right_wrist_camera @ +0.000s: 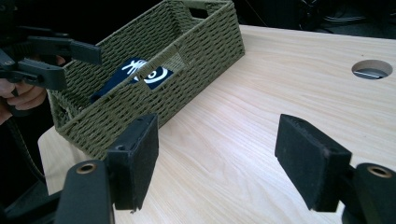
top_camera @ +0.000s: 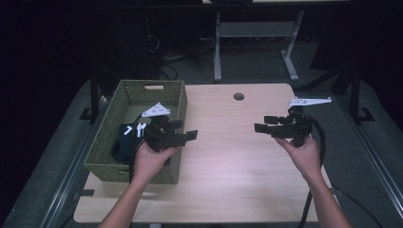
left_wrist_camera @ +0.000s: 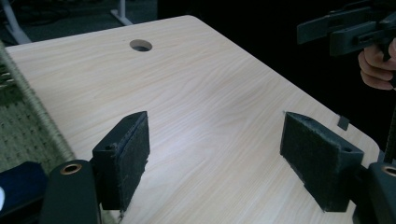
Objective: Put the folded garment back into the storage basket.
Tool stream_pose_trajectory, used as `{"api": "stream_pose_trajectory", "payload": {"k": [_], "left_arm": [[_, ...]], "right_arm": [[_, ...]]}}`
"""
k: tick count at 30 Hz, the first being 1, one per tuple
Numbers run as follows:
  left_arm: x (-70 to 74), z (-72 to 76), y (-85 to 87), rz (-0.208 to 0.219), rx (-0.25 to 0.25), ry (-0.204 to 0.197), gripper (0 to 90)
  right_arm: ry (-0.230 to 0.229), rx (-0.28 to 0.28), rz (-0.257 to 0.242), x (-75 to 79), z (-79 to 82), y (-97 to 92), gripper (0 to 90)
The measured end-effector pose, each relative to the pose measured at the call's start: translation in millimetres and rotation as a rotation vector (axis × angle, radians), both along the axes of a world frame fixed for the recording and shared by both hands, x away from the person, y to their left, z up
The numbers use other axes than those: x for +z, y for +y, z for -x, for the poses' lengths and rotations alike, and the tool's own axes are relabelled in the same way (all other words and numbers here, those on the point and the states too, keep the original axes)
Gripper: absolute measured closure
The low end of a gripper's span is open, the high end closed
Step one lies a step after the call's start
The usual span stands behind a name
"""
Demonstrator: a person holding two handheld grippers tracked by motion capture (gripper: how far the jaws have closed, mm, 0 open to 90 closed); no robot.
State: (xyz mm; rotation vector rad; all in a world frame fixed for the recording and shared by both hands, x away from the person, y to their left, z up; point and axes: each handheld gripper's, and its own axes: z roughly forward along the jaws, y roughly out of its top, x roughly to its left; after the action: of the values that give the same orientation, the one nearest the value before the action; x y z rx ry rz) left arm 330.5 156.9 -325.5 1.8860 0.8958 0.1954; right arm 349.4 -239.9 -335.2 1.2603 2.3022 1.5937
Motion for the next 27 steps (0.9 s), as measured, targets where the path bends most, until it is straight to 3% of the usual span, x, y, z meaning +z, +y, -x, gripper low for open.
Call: {"api": "stream_pose_trajectory", "payload": {"k": [13, 27], "left_arm": [[-3.2, 0.3, -30.5, 0.017, -0.033, -0.001, 23.8], [-11.9, 3.1, -57.1, 0.021, -0.071, 0.005, 23.7]], "right_arm": [[-0.004, -0.032, 0.018, -1.3, 9.2, -26.1, 29.8], [0.020, -0.068, 0.022, -17.9, 18.1, -53.2, 29.5]]}}
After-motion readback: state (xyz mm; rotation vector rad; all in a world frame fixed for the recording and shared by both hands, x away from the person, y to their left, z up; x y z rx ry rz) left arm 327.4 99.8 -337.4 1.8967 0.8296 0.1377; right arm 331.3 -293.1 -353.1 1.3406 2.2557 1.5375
